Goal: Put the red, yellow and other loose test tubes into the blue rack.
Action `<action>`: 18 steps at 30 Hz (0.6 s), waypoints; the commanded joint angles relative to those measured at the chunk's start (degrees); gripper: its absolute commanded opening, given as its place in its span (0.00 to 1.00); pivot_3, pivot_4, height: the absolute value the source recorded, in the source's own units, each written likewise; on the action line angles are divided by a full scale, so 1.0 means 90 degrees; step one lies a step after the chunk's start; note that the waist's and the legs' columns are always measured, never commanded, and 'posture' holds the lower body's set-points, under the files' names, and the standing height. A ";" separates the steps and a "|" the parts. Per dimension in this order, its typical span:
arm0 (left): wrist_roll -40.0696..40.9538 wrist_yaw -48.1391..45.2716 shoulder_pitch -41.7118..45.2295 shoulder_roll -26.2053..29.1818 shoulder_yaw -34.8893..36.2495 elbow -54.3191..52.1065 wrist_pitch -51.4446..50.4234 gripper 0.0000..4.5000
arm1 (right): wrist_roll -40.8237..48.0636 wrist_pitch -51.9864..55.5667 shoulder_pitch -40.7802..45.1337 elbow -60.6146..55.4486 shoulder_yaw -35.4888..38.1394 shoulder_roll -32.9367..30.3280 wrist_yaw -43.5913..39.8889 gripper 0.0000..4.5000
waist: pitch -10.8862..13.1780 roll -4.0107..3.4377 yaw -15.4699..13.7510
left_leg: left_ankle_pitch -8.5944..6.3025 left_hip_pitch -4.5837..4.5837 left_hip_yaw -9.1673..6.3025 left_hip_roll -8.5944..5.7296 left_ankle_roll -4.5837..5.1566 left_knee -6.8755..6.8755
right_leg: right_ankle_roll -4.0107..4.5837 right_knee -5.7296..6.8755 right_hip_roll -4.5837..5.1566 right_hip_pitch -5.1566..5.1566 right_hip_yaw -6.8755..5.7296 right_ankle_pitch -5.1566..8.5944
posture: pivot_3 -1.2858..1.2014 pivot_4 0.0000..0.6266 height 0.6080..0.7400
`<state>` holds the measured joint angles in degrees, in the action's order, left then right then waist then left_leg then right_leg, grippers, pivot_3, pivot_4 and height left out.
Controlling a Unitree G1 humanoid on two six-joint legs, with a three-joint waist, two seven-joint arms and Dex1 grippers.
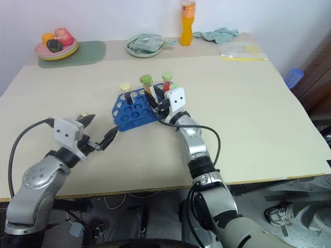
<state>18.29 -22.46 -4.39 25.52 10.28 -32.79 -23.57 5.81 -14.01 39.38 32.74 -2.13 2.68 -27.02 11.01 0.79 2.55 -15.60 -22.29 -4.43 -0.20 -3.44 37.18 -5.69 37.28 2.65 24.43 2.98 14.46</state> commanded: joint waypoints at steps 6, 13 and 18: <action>0.0123 -0.0084 -0.0117 0.0001 0.0046 -0.0222 0.0118 1.00 | 0.0095 -0.0491 0.0077 0.0243 0.0064 0.0213 0.0233 0.36 | 0.0000 0.0000 0.0000 | 0.0000 0.0000 -0.0001 0.0000 0.0000 0.0000 | 0.0000 0.0000 0.0000 -0.0001 0.0000 0.0000 | 0.52 0.24 1.00; 0.0111 -0.0191 -0.0195 -0.0013 0.0022 -0.0091 0.0267 1.00 | 0.0090 -0.0946 0.0169 0.0633 0.0132 0.0317 0.0409 0.36 | 0.0000 0.0000 0.0001 | 0.0000 0.0001 -0.0001 0.0000 0.0000 0.0000 | 0.0000 0.0000 0.0000 -0.0001 0.0000 0.0000 | 0.52 0.24 1.00; 0.0107 -0.0245 -0.0212 -0.0019 0.0002 -0.0018 0.0340 1.00 | 0.0056 -0.1279 0.0269 0.0931 0.0164 0.0360 0.0538 0.36 | 0.0000 0.0000 0.0000 | 0.0000 0.0001 0.0000 0.0000 -0.0001 0.0000 | 0.0000 0.0000 0.0000 -0.0001 0.0000 0.0000 | 0.52 0.24 1.00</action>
<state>19.24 -24.53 -6.21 25.50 10.21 -32.14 -21.92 5.91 -23.99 40.65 40.94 -1.43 5.50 -22.73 11.01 0.80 2.56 -15.60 -22.28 -4.44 -0.20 -3.45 37.18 -5.69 37.27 2.66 24.42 2.98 14.46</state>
